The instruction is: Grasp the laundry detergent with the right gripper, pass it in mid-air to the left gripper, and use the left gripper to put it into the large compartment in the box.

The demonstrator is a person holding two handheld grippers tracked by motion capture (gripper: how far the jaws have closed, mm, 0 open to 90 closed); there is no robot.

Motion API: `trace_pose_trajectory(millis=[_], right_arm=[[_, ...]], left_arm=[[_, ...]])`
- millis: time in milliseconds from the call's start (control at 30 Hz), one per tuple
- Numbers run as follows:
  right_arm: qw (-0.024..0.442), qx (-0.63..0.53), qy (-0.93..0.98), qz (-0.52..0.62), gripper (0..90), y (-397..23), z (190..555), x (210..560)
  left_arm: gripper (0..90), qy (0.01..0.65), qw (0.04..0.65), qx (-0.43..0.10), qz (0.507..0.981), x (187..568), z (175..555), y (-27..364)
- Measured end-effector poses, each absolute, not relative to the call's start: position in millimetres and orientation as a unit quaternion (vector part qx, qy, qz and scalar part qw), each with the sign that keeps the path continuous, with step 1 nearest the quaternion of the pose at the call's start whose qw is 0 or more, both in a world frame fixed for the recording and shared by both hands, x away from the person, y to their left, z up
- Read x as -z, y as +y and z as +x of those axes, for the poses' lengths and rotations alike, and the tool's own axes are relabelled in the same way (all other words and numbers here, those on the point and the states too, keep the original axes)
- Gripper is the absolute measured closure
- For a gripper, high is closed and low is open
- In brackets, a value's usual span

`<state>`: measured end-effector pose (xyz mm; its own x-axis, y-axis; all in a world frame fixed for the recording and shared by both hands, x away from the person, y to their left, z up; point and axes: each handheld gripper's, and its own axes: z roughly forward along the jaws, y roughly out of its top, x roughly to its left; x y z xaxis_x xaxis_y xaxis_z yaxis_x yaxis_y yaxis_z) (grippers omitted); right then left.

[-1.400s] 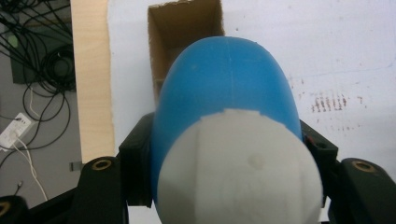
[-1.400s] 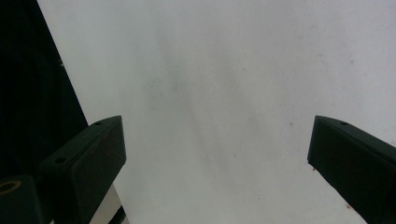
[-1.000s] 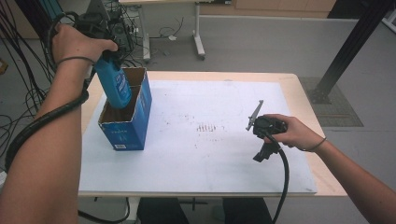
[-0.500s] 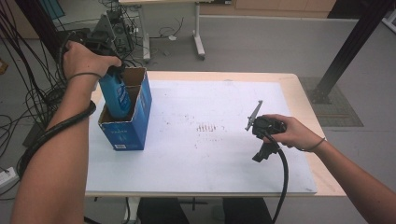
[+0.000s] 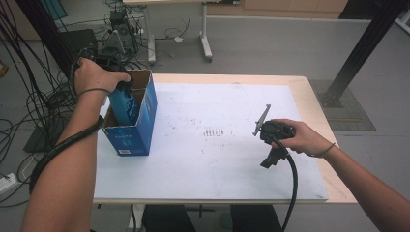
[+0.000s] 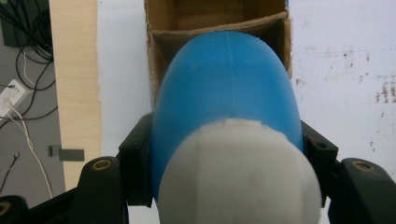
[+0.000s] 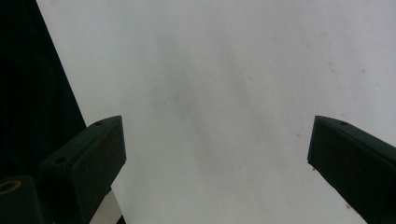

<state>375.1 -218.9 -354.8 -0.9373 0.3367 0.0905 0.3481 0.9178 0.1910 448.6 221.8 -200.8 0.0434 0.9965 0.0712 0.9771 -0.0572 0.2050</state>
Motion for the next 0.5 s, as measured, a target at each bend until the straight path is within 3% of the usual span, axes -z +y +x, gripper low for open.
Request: trace_pose_trajectory(millis=[500], right_arm=[[0.030,0.104,-0.979,-0.173,4.1,-216,376,358]], left_arm=[[37.7,0.687,0.042,-0.074,0.721,236,450,221]])
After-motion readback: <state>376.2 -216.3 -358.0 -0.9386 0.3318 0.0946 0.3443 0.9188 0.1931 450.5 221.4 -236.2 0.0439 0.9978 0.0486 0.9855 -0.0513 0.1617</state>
